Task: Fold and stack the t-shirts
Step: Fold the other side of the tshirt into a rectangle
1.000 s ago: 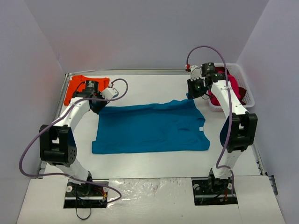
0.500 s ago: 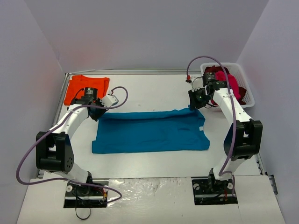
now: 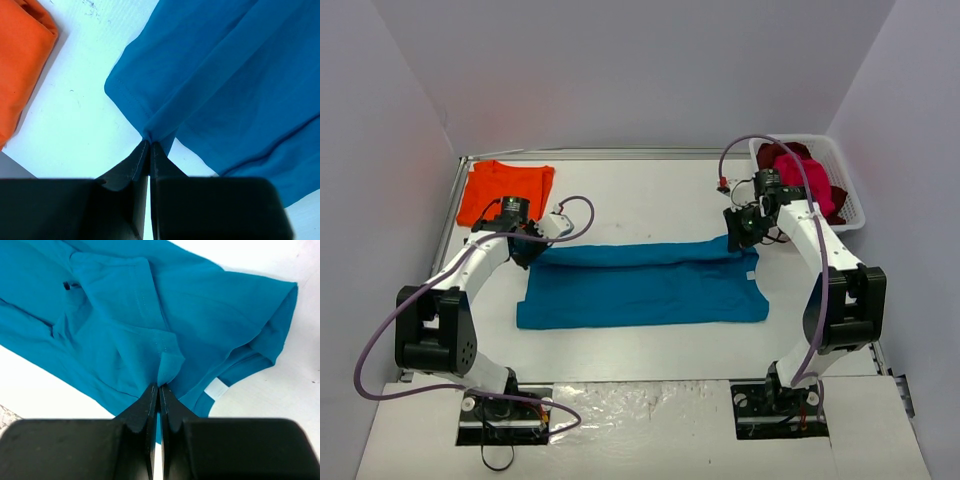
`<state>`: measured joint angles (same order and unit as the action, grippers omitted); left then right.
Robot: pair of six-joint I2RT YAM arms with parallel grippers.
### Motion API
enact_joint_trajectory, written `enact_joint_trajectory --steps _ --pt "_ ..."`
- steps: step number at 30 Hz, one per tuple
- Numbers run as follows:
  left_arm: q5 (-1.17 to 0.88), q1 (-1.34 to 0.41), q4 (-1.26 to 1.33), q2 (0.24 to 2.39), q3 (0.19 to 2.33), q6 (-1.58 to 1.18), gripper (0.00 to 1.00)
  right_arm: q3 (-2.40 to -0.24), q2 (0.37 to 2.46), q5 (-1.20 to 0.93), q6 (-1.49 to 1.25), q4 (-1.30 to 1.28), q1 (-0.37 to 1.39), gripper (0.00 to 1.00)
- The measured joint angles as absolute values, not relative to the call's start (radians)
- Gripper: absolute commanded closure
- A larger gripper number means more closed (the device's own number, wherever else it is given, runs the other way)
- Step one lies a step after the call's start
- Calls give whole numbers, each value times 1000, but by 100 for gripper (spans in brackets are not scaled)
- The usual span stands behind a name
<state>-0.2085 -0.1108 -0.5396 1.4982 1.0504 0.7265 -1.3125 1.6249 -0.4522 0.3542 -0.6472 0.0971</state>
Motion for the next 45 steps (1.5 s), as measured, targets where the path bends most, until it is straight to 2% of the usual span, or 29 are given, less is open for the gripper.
enact_joint_trajectory --steps 17,18,19,20,23,24,29,34,45 --pt "-198 -118 -485 1531 979 730 97 -1231 1691 -455 419 -645 99 100" --pt "-192 -119 -477 1536 972 730 94 -1228 1702 -455 422 -645 99 97" --pt "-188 -120 -472 1540 967 731 90 -1224 1714 -457 425 -643 99 89" --pt "-184 -121 -468 1546 964 733 79 -1219 1725 -460 426 -643 100 82" --pt "-175 -129 -450 1567 957 736 63 -1210 1755 -461 434 -642 105 66" --pt "-173 -133 -447 1573 953 738 62 -1208 1762 -461 435 -643 107 62" --pt "-151 -157 -437 1581 925 741 62 -1206 1778 -461 451 -653 123 59" --pt "-136 -163 -456 1564 922 744 57 -1206 1778 -482 481 -689 133 55" --pt "-143 -162 -564 1355 989 709 51 -1204 1778 -511 578 -770 161 51"
